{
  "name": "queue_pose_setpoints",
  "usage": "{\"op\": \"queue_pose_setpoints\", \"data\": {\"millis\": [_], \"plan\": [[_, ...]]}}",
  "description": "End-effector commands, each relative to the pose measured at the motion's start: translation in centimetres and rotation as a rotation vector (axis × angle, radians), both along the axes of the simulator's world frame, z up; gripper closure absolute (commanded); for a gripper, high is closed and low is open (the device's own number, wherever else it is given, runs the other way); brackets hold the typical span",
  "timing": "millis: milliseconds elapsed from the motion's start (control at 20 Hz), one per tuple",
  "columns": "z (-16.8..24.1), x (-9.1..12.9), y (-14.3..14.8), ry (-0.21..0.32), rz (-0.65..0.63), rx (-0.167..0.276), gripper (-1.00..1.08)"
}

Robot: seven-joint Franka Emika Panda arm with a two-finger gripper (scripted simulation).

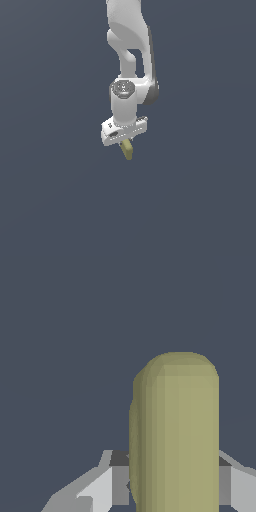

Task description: Pick up the object and move it to a goal position.

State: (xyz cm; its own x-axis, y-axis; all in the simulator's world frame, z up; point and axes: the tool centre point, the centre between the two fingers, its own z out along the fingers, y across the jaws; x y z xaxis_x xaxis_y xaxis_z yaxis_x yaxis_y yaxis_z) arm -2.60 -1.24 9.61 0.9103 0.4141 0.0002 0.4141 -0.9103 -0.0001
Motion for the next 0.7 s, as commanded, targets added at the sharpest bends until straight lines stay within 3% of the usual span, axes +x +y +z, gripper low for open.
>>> {"op": "queue_pose_setpoints", "data": {"millis": [0,350,650], "plan": [[0.0,0.0,0.0,0.000,0.000,0.000,1.08],[0.6,-0.8,0.6,0.000,0.000,0.000,1.08],[2.1,-2.9,2.2,0.000,0.001,0.000,1.08]]}}
